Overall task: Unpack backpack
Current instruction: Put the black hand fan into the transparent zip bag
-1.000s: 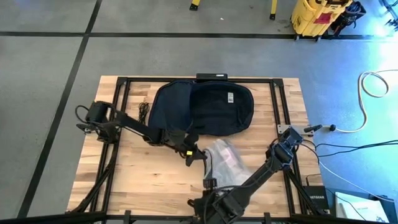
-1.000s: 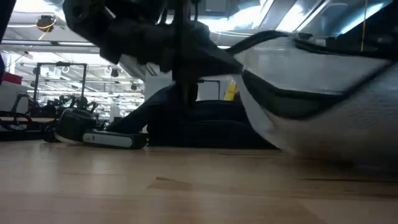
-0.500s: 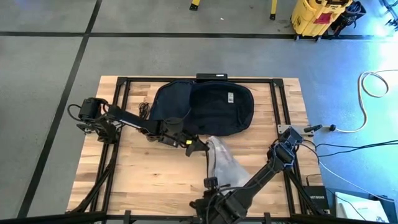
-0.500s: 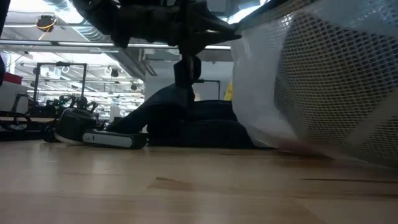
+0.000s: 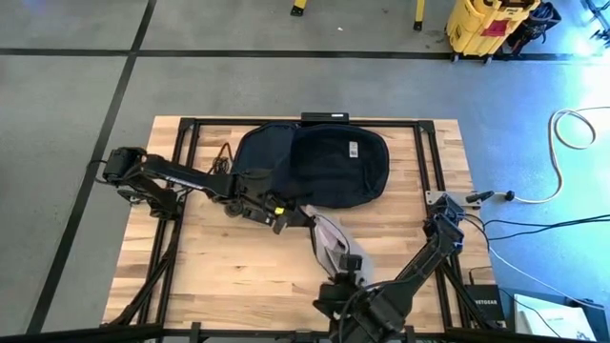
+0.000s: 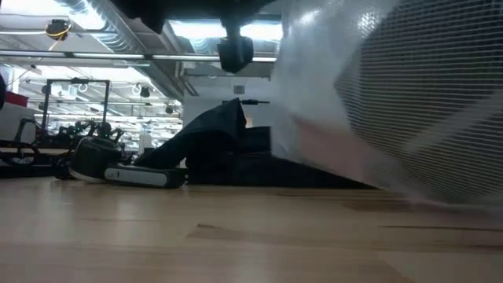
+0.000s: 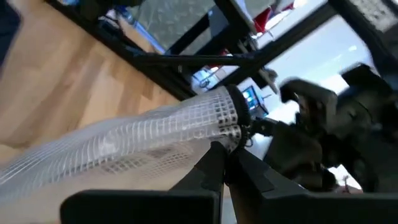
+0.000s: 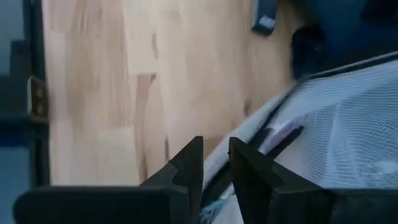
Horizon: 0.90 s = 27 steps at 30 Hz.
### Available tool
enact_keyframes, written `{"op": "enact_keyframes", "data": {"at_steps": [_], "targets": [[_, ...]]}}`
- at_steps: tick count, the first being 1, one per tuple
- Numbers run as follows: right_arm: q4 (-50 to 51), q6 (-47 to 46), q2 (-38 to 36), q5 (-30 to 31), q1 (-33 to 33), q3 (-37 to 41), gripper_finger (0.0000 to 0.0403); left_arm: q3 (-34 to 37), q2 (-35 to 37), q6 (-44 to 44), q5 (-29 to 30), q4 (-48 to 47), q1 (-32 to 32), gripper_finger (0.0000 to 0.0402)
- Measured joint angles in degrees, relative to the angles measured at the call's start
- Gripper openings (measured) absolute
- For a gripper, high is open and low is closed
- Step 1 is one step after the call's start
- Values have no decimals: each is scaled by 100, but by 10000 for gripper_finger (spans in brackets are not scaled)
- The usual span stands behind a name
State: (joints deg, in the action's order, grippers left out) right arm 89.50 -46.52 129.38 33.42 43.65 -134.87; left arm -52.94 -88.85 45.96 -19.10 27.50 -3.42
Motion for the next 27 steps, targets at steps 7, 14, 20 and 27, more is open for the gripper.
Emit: {"op": "enact_keyframes", "data": {"at_steps": [7, 14, 20, 27], "targets": [[63, -687, -294, 768, -140, -9, 60, 3, 18, -389, 180, -720, -219, 0], [55, -1620, -435, 81, -758, -4, 60, 1, 14, -433, 169, -723, -322, 0], [53, -1397, -461, -1082, -1039, -4, 50, 1, 14, -441, 144, -717, -319, 0], [52, -1179, -982, -2415, -1328, -4, 65, 1, 14, -440, 126, -944, -319, 0]]}}
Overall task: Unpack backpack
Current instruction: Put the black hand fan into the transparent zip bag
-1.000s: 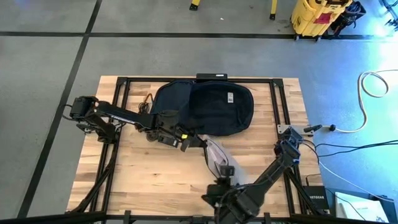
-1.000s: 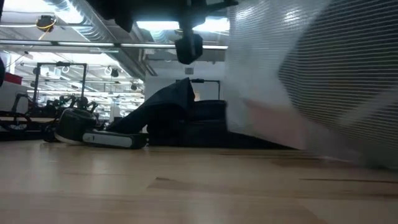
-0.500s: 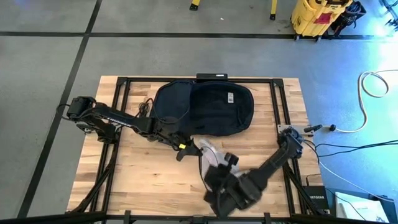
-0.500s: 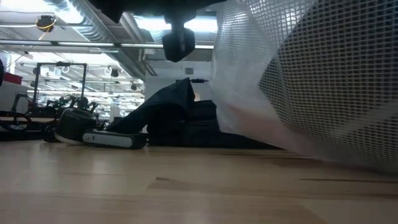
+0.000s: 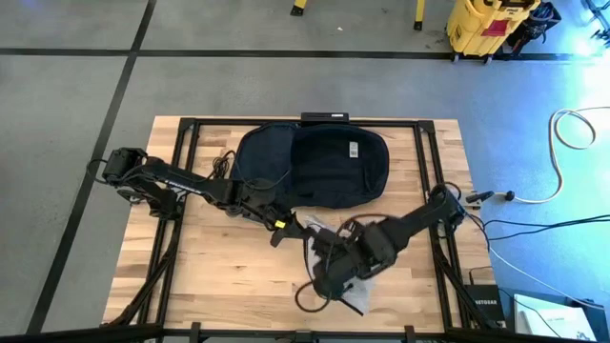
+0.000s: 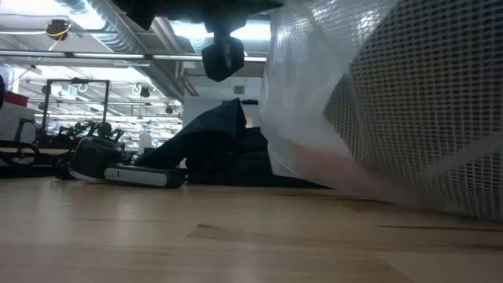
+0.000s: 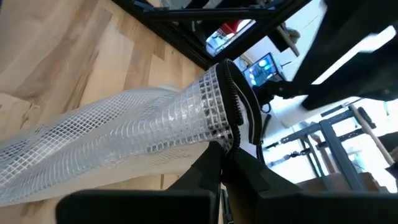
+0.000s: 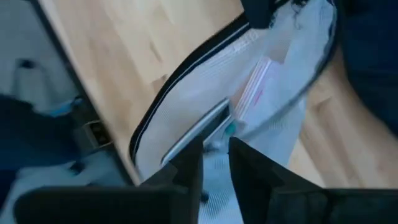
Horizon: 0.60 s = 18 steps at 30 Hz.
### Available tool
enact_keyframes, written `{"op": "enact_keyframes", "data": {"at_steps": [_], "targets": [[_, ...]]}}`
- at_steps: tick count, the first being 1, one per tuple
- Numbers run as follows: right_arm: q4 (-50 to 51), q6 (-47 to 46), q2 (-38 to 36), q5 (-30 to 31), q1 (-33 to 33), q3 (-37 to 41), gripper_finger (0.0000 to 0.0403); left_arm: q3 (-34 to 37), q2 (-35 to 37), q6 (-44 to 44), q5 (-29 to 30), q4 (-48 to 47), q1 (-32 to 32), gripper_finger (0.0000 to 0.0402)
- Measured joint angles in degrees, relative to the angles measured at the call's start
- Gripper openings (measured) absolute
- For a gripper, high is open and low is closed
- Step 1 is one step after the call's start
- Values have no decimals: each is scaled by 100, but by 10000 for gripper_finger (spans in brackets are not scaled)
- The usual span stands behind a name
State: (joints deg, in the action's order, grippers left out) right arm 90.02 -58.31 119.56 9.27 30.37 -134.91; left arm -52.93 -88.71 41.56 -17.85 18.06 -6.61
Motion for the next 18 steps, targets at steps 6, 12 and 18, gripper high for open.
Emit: {"op": "enact_keyframes", "data": {"at_steps": [6, 12, 18], "targets": [[-11, 55, -178, 111, -92, 27, 160, 0, -2, 1, 0, 44, 0, 0], [0, -596, -156, 176, -234, 638, 272, 0, -2, 20, 0, 46, 0, 0], [-99, -753, -148, 215, -380, 1277, 324, 0, -2, 9, -2, 50, -4, 0]]}}
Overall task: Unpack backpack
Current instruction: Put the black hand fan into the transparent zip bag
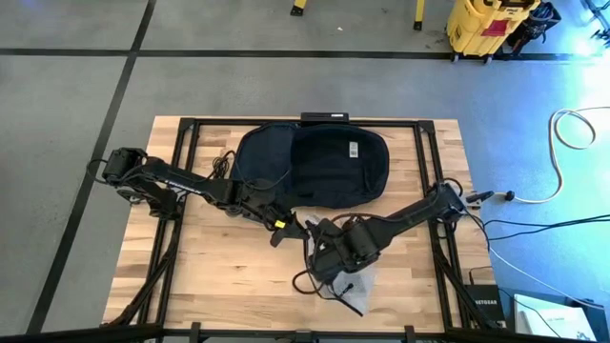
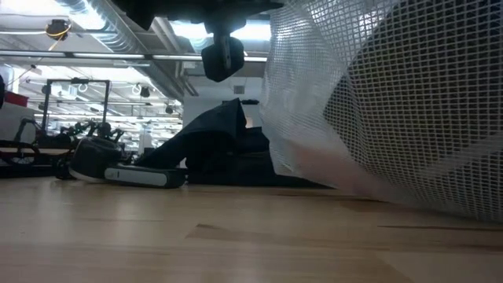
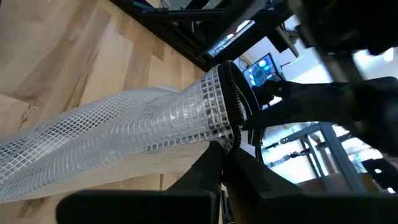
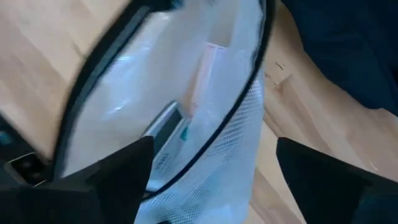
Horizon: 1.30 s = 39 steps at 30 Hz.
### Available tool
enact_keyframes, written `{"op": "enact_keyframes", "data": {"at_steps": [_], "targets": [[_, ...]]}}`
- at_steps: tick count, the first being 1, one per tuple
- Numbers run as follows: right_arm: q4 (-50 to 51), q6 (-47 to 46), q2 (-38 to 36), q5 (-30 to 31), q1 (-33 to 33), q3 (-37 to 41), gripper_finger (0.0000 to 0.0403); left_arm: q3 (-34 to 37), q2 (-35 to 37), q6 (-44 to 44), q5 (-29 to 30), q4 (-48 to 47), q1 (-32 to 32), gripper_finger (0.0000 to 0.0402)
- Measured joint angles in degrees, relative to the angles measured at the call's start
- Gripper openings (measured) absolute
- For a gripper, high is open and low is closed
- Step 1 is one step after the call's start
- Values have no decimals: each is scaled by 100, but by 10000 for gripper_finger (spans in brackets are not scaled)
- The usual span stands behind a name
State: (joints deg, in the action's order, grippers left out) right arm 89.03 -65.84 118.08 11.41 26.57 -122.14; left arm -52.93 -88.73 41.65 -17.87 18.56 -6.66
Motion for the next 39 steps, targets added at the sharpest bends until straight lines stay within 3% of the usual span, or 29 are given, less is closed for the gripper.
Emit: {"op": "enact_keyframes", "data": {"at_steps": [4, 10, 18, 29, 34, 39], "targets": [[-237, 3, -4, -26, -53, 360, 303, 0, -2, 11, -7, 4, 0, 0], [-349, -16, -2, 57, -112, 535, 225, 0, -2, 33, -54, 13, -7, 0], [-212, 234, -20, 323, -112, 416, 16, 0, -2, -303, -251, -38, -52, 0], [79, 360, -24, 605, -148, 400, 0, 0, 256, -1094, -1215, -488, 5, 2], [79, 786, -28, 820, -232, 400, 0, 0, 613, -1359, -1017, -1227, -26, 2], [129, 1415, -28, 867, -310, 406, 0, -5, 1186, -1384, 242, -3189, -240, 2]]}}
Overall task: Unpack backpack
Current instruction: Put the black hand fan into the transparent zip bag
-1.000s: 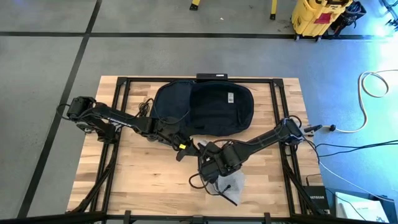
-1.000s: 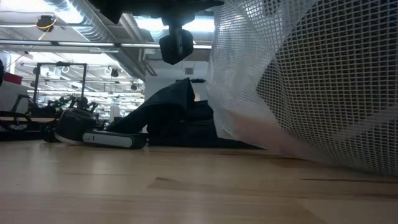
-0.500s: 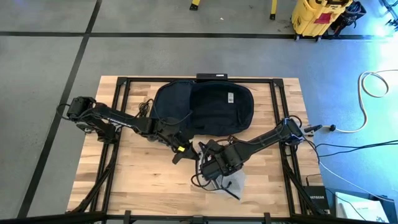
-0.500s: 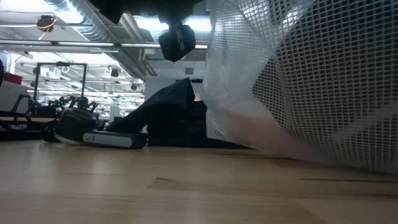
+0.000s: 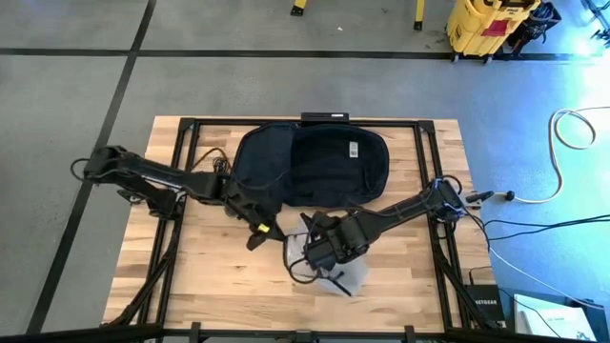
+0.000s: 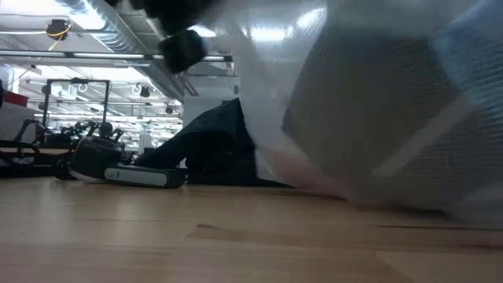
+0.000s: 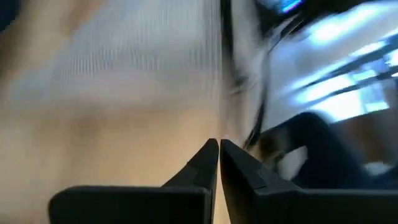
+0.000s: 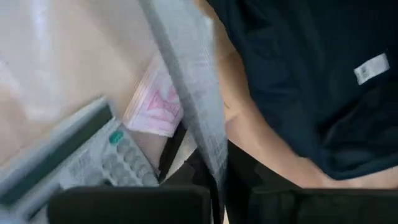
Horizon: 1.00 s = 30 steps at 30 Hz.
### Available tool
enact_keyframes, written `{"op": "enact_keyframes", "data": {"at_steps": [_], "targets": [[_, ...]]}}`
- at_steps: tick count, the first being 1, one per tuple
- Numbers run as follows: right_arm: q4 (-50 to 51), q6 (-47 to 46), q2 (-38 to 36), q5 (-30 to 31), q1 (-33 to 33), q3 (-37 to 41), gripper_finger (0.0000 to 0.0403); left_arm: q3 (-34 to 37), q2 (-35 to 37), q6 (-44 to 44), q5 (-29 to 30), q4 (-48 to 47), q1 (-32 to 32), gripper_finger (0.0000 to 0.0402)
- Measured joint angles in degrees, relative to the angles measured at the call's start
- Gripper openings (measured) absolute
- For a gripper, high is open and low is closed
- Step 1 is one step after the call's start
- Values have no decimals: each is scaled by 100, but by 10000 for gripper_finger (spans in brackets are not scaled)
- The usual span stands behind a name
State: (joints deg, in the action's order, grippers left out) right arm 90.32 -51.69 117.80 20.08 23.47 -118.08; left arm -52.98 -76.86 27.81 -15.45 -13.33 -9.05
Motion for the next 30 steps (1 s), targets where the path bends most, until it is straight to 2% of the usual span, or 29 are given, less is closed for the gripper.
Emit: {"op": "enact_keyframes", "data": {"at_steps": [6, 9, 12, 17, 20, 25, 30], "targets": [[-14, 712, 0, -32, -126, 0, 0, 1, 418, -774, 2108, -2623, -337, 2], [-19, 1061, 0, -374, -265, 0, 0, 189, 409, -1634, 2729, -3343, -368, 2], [-21, 1252, 0, -633, -377, 0, 0, 483, 404, -2271, 2837, -3216, -243, 3], [-26, 1410, 0, -712, -372, 0, 0, 694, 400, -2347, 2882, -3378, -104, 39], [-26, 1466, 0, -717, -365, 0, 0, 694, 400, -2391, 2892, -3550, -111, 86], [-27, 1475, 0, -719, -365, 0, 0, 694, 400, -3013, 2900, -3558, -103, 181], [-28, 1707, 0, -720, -363, 0, 0, 661, 400, -3499, 2782, -4202, -74, 266]]}}
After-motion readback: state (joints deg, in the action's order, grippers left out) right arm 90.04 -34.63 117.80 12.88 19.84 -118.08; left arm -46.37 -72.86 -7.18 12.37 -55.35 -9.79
